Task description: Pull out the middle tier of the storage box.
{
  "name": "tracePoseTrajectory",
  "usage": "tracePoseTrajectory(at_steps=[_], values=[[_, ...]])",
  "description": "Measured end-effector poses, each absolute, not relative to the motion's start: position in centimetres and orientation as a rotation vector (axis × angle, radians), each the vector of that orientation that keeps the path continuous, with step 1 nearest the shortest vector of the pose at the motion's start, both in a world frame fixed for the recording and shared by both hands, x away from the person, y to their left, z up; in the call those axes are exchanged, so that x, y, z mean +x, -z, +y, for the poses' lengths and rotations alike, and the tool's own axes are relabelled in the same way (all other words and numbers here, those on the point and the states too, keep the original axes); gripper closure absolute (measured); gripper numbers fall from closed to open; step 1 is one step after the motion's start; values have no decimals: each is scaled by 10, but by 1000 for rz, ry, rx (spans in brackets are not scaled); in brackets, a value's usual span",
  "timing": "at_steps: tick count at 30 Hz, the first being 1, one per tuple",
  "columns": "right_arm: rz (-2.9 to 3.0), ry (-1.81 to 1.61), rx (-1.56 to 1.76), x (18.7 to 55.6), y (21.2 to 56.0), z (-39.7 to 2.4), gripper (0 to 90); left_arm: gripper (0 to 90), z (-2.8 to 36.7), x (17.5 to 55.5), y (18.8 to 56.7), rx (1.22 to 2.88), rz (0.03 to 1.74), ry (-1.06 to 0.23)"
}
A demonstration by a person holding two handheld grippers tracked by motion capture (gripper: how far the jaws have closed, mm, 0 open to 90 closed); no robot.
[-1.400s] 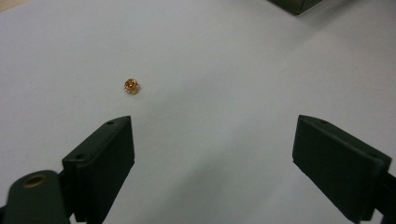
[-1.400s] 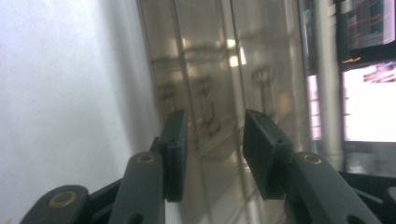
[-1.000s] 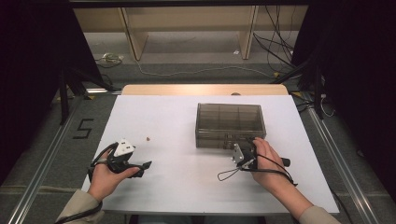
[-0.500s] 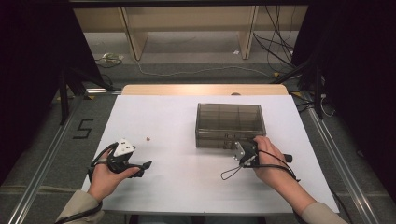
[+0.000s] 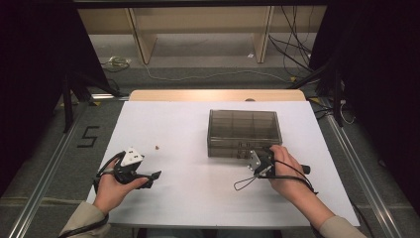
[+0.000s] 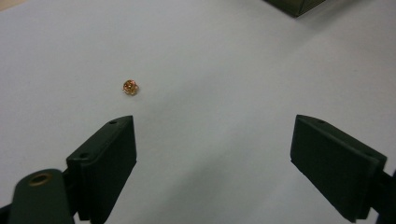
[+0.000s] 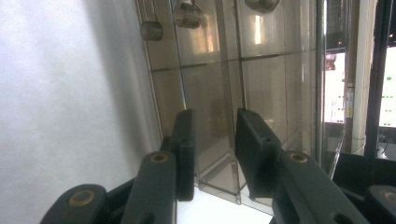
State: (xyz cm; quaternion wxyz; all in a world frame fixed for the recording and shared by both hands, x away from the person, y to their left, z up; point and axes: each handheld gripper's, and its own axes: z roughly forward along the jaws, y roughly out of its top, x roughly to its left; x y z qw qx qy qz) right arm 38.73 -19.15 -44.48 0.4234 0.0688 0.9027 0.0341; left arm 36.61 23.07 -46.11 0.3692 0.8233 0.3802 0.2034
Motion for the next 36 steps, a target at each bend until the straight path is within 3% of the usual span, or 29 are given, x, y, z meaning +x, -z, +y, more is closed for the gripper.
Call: tracePoseTrajectory(at_steps=[18, 36], values=[[2453, -116, 182, 409, 422, -197, 822, 150, 231, 366, 461, 2112, 973, -524], [2582, -149, 162, 420, 410, -203, 859, 153, 232, 367, 460, 2104, 978, -526]])
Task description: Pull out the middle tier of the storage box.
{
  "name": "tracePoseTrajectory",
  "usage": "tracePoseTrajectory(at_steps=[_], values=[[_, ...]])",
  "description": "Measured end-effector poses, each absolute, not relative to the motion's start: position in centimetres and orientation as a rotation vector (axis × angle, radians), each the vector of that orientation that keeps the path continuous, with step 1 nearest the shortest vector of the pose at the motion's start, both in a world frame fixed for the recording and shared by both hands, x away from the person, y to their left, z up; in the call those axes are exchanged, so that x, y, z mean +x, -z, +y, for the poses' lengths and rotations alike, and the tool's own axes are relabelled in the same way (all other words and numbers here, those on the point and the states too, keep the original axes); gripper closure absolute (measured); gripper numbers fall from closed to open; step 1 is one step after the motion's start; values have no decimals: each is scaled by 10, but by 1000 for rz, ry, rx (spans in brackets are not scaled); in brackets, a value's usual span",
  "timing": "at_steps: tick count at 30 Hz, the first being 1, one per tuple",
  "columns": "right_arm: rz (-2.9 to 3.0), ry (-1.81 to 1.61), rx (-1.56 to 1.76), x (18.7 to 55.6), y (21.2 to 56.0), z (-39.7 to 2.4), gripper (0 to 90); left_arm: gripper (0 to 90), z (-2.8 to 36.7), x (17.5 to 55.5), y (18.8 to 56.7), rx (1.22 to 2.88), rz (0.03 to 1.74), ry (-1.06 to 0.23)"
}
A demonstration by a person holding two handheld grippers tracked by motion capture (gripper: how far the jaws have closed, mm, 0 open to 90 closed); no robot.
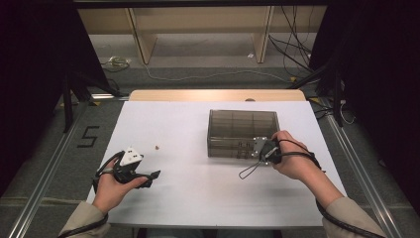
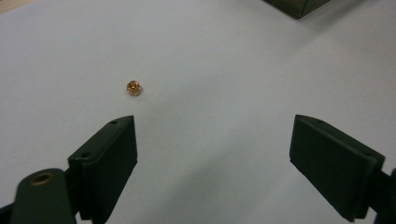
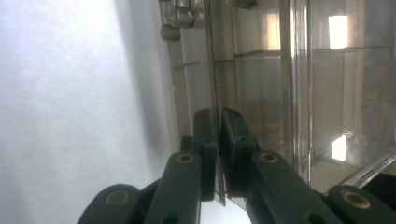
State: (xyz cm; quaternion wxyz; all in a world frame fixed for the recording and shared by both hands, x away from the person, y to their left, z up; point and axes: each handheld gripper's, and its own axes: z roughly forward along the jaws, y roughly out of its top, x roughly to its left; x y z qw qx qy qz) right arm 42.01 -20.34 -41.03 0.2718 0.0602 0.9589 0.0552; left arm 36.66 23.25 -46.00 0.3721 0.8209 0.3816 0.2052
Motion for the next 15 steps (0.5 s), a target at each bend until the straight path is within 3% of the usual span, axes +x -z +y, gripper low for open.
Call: tracePoseTrajectory(at_steps=[15], values=[[2633, -161, 147, 416, 407, -205, 865, 153, 232, 367, 460, 2106, 977, -529]])
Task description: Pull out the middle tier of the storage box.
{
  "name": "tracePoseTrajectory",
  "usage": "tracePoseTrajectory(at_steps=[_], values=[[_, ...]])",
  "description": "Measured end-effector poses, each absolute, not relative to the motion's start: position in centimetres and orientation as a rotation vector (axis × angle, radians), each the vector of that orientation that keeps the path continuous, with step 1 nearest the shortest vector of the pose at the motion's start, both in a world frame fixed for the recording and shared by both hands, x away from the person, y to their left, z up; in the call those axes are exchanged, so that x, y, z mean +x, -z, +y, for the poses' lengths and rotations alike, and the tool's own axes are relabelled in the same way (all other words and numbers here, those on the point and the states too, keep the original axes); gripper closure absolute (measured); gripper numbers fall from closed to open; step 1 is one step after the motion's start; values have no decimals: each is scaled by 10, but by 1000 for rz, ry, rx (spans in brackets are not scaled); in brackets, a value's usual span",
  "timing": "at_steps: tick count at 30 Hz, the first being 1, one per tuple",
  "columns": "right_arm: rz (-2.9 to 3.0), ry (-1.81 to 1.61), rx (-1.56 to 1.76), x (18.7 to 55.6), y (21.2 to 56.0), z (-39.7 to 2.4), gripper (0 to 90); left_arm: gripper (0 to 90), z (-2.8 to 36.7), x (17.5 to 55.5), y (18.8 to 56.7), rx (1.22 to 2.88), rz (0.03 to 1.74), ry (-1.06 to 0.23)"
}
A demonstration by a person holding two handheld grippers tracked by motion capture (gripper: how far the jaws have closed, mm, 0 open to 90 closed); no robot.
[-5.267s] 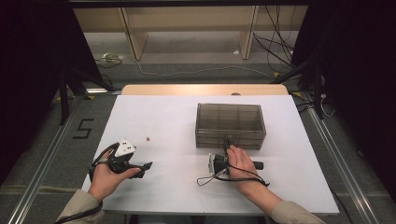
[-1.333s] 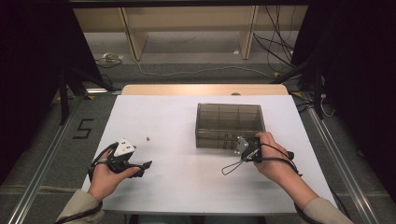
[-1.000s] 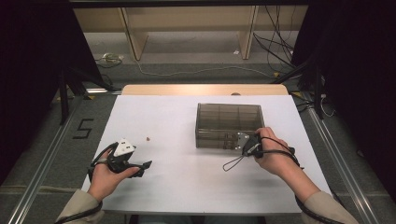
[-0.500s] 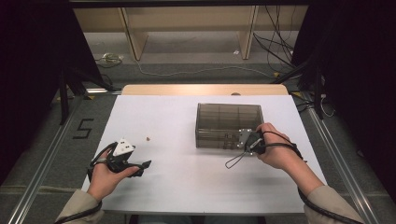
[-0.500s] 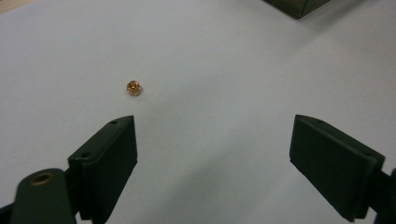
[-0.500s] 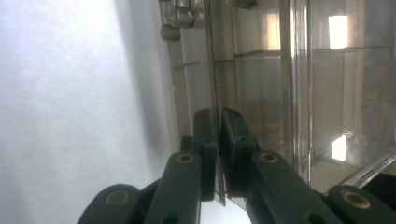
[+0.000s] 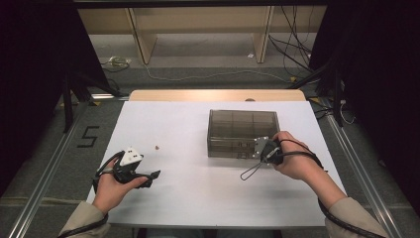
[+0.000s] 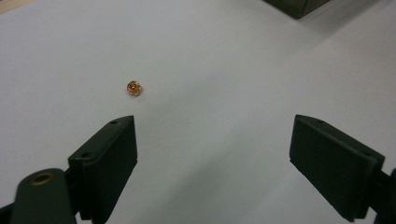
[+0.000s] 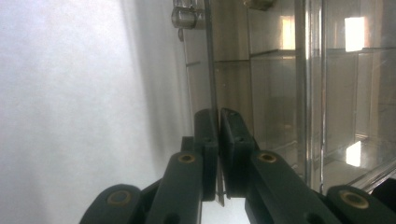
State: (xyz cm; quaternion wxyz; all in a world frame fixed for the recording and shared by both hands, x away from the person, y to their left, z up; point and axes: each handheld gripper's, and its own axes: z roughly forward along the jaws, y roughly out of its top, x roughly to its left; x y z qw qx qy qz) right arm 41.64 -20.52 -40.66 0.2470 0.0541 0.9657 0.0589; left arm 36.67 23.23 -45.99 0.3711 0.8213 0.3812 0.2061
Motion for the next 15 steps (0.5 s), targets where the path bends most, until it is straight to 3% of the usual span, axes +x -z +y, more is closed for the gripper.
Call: tracePoseTrajectory(at_steps=[15], values=[[2651, -158, 145, 414, 405, -205, 867, 153, 232, 367, 460, 2107, 976, -531]])
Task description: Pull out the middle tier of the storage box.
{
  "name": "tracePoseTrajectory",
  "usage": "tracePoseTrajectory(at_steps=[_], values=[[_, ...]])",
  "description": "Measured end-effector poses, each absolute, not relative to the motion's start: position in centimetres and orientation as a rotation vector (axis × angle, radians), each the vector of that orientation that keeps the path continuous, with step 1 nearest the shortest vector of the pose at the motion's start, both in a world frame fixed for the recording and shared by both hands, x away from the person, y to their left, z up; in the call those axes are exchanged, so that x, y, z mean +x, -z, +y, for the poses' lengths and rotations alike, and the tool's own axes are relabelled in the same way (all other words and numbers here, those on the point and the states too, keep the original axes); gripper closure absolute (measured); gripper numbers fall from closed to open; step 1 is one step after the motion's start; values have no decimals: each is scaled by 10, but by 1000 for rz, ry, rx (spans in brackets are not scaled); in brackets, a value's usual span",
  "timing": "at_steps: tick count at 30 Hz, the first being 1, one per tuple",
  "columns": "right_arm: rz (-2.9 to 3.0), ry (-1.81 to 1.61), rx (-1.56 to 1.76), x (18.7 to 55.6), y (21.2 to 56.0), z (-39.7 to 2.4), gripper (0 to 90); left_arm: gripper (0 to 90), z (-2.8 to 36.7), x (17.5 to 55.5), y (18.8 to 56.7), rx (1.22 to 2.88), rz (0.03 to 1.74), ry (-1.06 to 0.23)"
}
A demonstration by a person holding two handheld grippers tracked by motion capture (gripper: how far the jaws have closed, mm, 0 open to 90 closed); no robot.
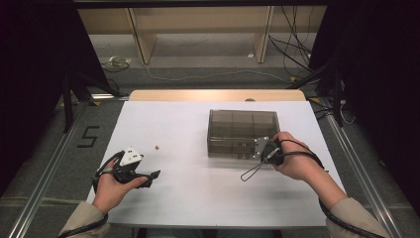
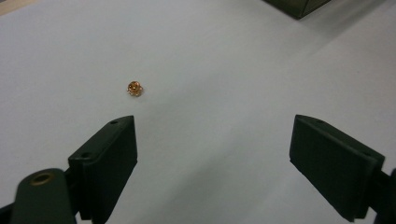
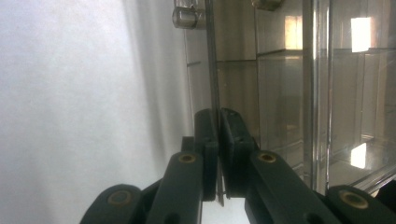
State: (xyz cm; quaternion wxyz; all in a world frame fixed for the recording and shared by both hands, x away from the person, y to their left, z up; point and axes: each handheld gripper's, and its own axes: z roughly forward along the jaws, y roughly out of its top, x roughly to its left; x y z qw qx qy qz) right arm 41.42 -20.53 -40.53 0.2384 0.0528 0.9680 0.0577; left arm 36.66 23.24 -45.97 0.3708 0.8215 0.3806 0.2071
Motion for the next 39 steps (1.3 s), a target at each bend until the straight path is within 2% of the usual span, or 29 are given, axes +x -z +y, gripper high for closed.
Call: tracePoseTrajectory(at_steps=[39], values=[[2693, -177, 112, 406, 404, -207, 874, 153, 233, 367, 459, 2107, 972, -536]])
